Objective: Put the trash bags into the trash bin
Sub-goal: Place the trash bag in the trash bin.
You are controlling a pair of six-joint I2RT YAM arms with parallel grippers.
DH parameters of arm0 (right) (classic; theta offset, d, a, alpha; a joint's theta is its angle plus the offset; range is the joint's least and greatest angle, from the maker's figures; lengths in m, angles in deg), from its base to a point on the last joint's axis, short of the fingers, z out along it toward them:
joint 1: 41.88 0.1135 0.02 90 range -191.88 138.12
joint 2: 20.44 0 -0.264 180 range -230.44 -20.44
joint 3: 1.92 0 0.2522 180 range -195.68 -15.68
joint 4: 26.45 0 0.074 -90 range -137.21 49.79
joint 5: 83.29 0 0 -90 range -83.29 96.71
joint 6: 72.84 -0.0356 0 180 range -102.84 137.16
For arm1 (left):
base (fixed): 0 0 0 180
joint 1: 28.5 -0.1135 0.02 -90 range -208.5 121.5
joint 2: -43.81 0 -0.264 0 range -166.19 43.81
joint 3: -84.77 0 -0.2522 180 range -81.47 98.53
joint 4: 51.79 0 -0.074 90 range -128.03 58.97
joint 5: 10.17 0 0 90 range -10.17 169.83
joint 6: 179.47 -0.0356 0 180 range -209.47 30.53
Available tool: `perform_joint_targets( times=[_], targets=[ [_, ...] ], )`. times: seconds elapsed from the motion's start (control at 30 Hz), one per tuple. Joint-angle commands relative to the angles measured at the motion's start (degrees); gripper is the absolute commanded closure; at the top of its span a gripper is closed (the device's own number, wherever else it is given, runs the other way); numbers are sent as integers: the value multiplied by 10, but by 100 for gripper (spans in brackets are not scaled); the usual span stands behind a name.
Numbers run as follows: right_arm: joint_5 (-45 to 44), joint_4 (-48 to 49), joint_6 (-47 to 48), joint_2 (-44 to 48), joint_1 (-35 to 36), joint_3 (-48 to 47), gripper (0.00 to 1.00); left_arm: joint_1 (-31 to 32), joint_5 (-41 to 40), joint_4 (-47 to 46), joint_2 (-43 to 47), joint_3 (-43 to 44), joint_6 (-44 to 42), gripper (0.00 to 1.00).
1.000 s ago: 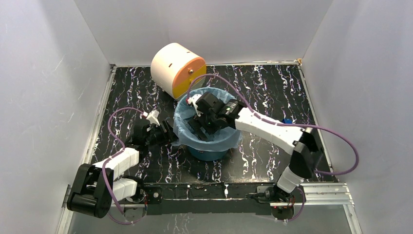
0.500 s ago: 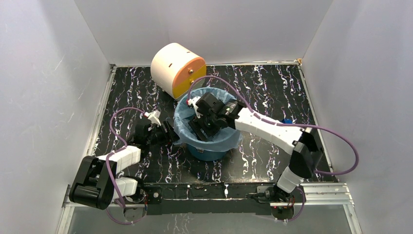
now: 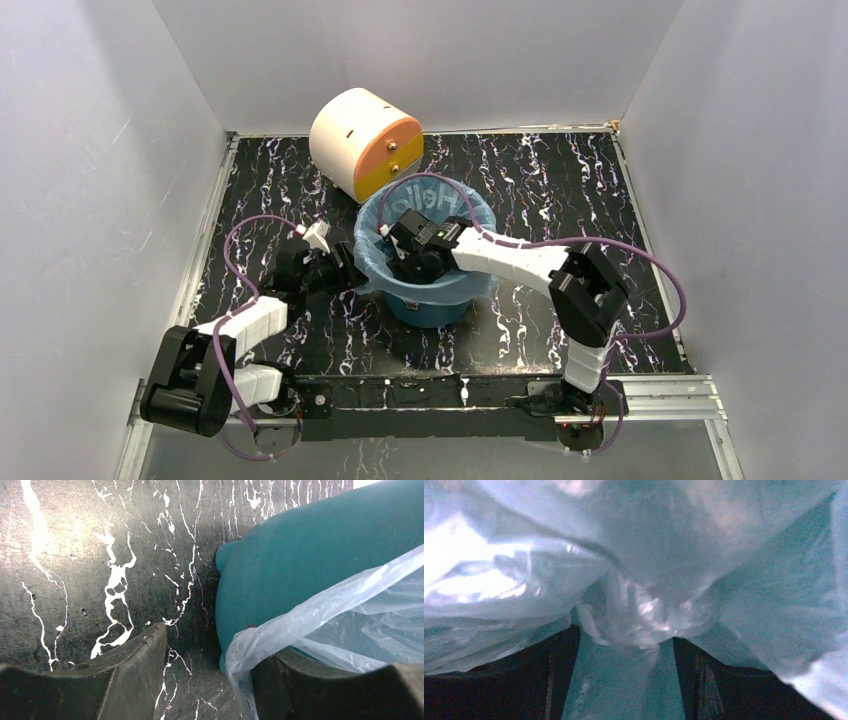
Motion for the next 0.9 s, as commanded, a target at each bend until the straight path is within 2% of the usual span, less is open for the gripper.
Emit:
perform_joint_targets(
  times=[0.0, 0.13, 0.27, 0.5, 0.7, 0.87],
  targets=[
    [-3, 7, -10, -26, 1, 0, 21, 3, -3, 18, 22, 21, -12, 43],
    [-34, -12, -10, -24, 1, 0, 17, 2, -5, 28, 29, 24, -15, 43],
    [-49, -40, -5, -8, 1, -3, 17, 3, -3, 24, 36, 26, -10, 43],
    [-50, -37, -13, 73, 2, -24, 15, 3, 2, 32, 37, 30, -14, 43],
    [-10, 0, -7, 121, 2, 10, 20, 2, 3, 30, 44, 30, -9, 43],
    [12, 10, -2, 82, 1, 23, 23, 3, 5, 37, 42, 35, -11, 42]
  ],
)
